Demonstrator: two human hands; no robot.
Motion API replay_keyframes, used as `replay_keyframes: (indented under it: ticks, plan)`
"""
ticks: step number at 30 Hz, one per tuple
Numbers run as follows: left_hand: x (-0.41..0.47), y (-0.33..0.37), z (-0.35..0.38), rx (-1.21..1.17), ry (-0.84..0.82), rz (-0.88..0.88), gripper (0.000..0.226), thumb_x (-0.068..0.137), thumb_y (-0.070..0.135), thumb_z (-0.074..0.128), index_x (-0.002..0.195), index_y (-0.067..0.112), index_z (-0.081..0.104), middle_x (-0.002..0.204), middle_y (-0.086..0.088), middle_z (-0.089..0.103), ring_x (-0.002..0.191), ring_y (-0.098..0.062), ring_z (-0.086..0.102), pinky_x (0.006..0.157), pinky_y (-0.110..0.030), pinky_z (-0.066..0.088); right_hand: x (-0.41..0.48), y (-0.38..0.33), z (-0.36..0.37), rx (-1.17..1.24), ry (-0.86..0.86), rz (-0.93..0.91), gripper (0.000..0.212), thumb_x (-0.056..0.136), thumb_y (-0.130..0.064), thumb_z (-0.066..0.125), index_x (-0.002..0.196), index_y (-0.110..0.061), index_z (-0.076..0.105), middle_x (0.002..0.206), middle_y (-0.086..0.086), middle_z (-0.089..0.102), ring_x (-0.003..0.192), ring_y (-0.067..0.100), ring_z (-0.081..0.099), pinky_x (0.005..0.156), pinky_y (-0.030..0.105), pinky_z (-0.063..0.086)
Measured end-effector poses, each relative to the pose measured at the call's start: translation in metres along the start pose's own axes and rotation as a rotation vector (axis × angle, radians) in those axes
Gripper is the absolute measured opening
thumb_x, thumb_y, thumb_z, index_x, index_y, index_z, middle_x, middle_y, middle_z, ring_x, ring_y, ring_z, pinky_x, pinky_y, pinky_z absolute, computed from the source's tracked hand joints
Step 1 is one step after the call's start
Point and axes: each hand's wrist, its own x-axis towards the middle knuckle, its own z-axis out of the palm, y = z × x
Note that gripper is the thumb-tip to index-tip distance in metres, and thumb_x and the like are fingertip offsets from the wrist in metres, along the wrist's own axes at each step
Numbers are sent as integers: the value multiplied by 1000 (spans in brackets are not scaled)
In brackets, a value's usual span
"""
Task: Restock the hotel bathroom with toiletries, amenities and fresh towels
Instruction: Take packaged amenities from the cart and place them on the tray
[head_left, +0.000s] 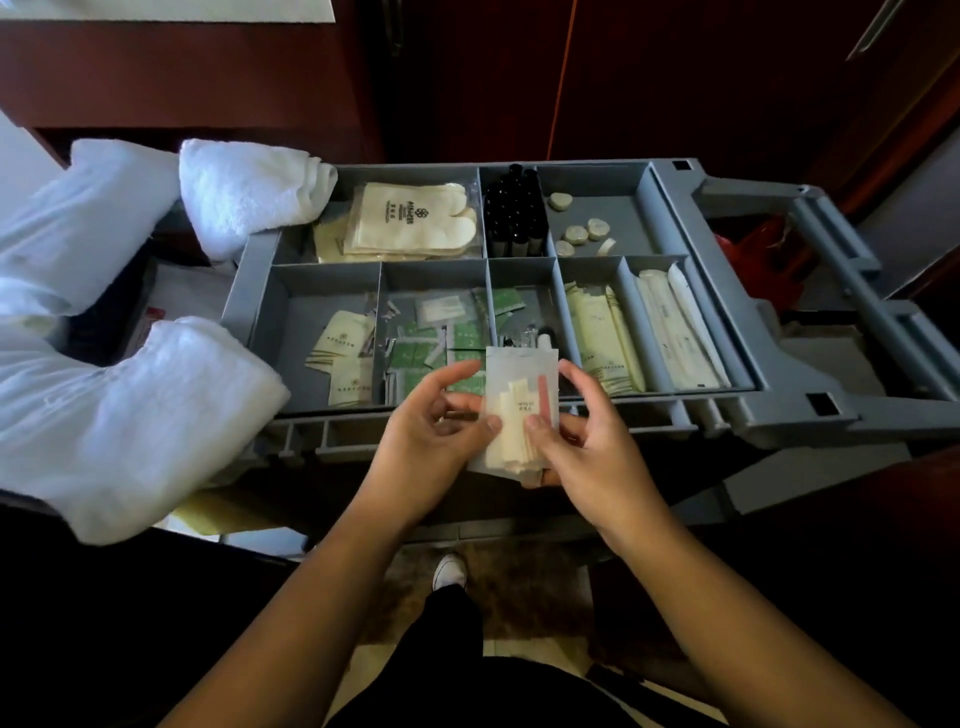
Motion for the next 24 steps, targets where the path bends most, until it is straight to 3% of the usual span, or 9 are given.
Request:
replay_keyframes:
  ticks: [5, 11, 16, 24]
  plan:
    - [-41, -14, 18, 39, 34, 26, 52, 92, 12, 74, 139, 26, 56, 107, -2, 74, 101, -18, 76, 87, -36, 64, -35, 18, -18, -86, -90, -23, 87, 95, -16, 73, 158, -48, 23, 123, -4, 74, 100, 13, 75, 72, 36, 64]
    - [-103, -36, 37, 106, 102, 47, 52, 92, 13, 75, 136, 32, 56, 107, 1, 74, 100, -17, 76, 83, -33, 64, -81, 44, -32, -125, -198, -79, 87, 95, -12, 72, 156, -51, 24, 120, -3, 76, 105, 14, 74, 88, 45, 62]
    - [-145, -54, 41, 169, 186, 58, 52, 93, 15, 75, 141, 24, 56, 99, 5, 74, 98, -14, 75, 84, -33, 64, -116, 61, -32, -129, -288, -90, 82, 95, -11, 72, 153, -52, 29, 122, 0, 74, 105, 18, 75, 79, 47, 64]
    - [-203, -66, 37, 183, 281, 20, 45, 95, 20, 72, 131, 38, 53, 98, 7, 76, 96, -8, 75, 81, -29, 63, -156, 81, -15, -135, -352, -81, 91, 91, -14, 77, 151, -60, 26, 130, -3, 69, 110, 12, 72, 78, 46, 65]
